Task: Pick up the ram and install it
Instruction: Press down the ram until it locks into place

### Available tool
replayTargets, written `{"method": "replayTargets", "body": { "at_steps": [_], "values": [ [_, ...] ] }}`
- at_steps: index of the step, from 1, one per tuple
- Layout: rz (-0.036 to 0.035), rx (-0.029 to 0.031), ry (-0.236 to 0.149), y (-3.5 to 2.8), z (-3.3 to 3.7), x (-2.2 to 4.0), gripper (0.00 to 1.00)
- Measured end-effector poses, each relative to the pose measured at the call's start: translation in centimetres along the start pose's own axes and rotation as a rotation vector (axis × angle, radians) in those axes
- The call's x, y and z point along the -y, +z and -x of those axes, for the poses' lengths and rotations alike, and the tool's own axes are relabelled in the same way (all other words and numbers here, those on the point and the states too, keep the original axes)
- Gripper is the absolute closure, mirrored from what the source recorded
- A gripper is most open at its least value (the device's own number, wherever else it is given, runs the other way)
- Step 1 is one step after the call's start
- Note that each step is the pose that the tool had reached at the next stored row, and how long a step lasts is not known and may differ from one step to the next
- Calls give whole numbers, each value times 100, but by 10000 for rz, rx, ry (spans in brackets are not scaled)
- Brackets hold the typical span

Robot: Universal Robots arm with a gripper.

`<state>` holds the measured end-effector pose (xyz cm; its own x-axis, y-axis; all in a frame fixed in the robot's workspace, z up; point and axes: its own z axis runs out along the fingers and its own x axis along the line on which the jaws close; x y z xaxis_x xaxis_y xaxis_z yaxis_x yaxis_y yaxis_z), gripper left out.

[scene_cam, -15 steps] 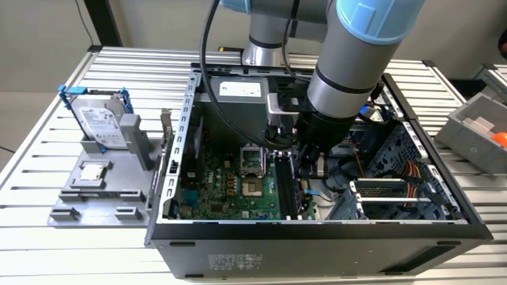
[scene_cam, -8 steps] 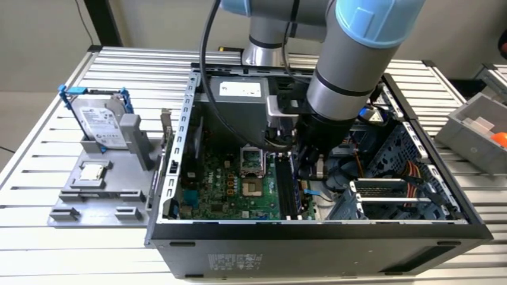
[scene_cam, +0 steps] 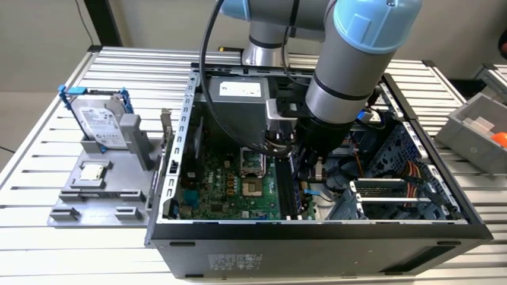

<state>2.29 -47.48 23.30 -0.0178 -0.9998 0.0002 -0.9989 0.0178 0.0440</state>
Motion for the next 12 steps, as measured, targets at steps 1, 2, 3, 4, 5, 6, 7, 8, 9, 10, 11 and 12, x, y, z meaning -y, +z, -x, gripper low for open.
{"method": "replayTargets", "body": {
  "at_steps": [1, 2, 3, 4, 5, 6, 7, 8, 9, 10, 11, 12],
  "values": [
    [-1, 6, 0, 8, 1, 0, 100],
    [-1, 7, 0, 20, 1, 1, 100],
    [-1, 5, 0, 30, 1, 1, 100],
    [0, 4, 0, 37, 0, 2, 100],
    [0, 4, 0, 47, 0, 2, 100],
    [1, 4, 0, 58, 0, 3, 100],
    [1, 4, 0, 71, 1, 3, 100],
    [3, 3, 0, 82, 0, 3, 100],
    [4, -1, 0, 88, 0, 4, 100],
    [5, -3, 1, 91, -1, 4, 100],
    [6, -4, 1, 95, -1, 4, 100],
    [7, -3, 1, 100, -1, 4, 100]
  ]
}}
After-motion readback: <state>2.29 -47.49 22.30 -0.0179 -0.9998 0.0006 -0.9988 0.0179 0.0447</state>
